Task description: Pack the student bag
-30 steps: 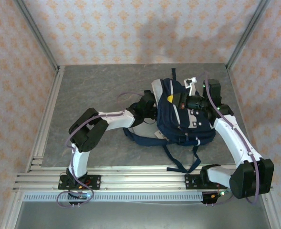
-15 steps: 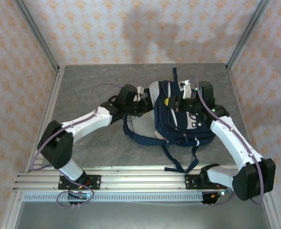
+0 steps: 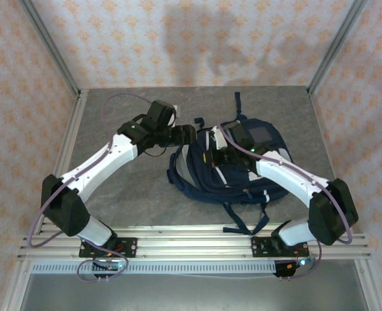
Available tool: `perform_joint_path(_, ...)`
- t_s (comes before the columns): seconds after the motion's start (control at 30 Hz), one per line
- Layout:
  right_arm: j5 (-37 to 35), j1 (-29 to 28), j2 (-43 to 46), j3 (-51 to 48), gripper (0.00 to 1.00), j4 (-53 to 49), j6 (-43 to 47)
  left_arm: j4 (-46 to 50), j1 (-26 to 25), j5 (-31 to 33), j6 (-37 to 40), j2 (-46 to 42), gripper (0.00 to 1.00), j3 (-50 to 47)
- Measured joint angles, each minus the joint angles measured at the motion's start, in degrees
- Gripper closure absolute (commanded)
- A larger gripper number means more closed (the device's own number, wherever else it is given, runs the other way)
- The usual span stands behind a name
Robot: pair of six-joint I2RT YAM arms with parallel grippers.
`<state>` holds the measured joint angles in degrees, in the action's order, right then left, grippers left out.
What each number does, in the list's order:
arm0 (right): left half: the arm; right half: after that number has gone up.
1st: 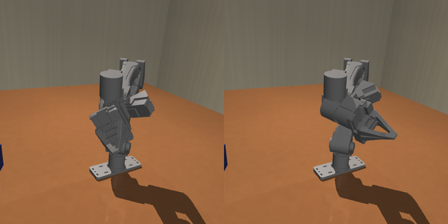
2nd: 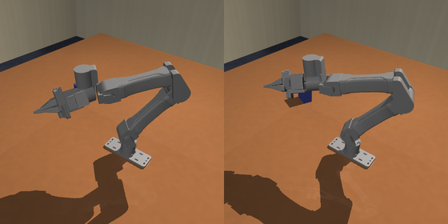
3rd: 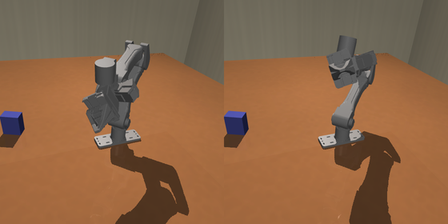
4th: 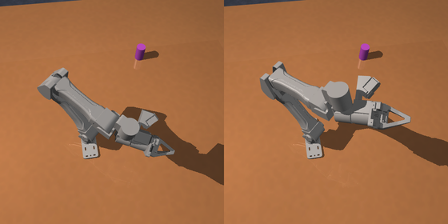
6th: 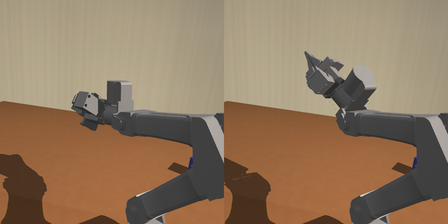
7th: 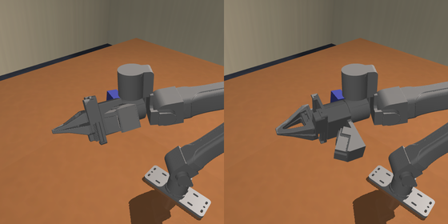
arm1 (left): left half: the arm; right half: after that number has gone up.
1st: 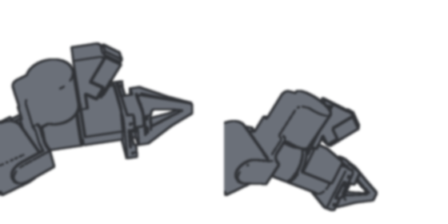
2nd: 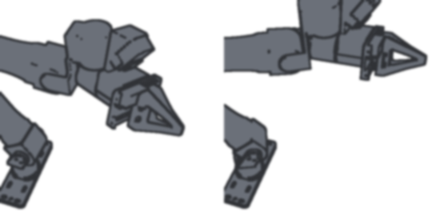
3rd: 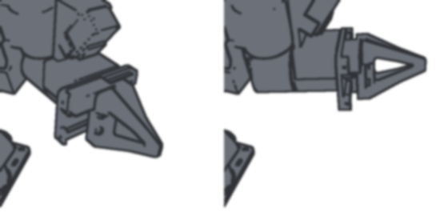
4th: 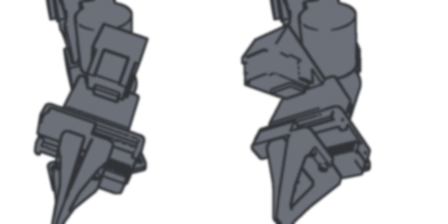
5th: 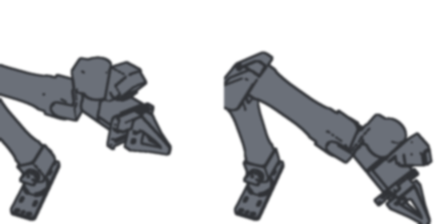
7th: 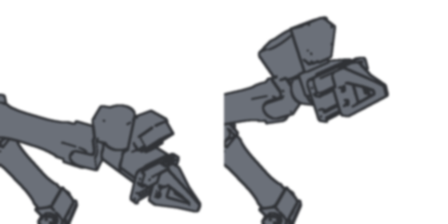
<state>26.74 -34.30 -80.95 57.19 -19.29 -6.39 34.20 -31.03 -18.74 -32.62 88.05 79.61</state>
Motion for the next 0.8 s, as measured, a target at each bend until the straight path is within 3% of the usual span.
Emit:
perform_joint_path(0.4,-1.9,-1.2,-0.7,0.1,1.00,0.0,-0.4,6.3,0.1,1.2,5.8,9.4,0.50,1.3)
perform_joint_path(0.47,-1.8,-1.2,-0.6,0.1,1.00,0.0,-0.4,6.2,0.1,0.9,5.8,9.9,0.59,1.4)
perform_joint_path(0.6,-1.5,-1.2,-0.6,0.1,1.00,-0.2,-0.4,5.3,0.7,-1.0,5.8,11.4,0.96,1.8)
perform_joint_path(0.63,-1.4,-1.2,-0.5,0.1,1.00,-0.2,-0.4,4.9,1.0,-2.0,5.5,11.7,1.00,1.8)
perform_joint_path(0.8,-1.2,-0.4,2.4,-0.7,1.00,0.1,0.1,-2.9,4.6,-9.9,0.3,10.1,1.00,-4.4)
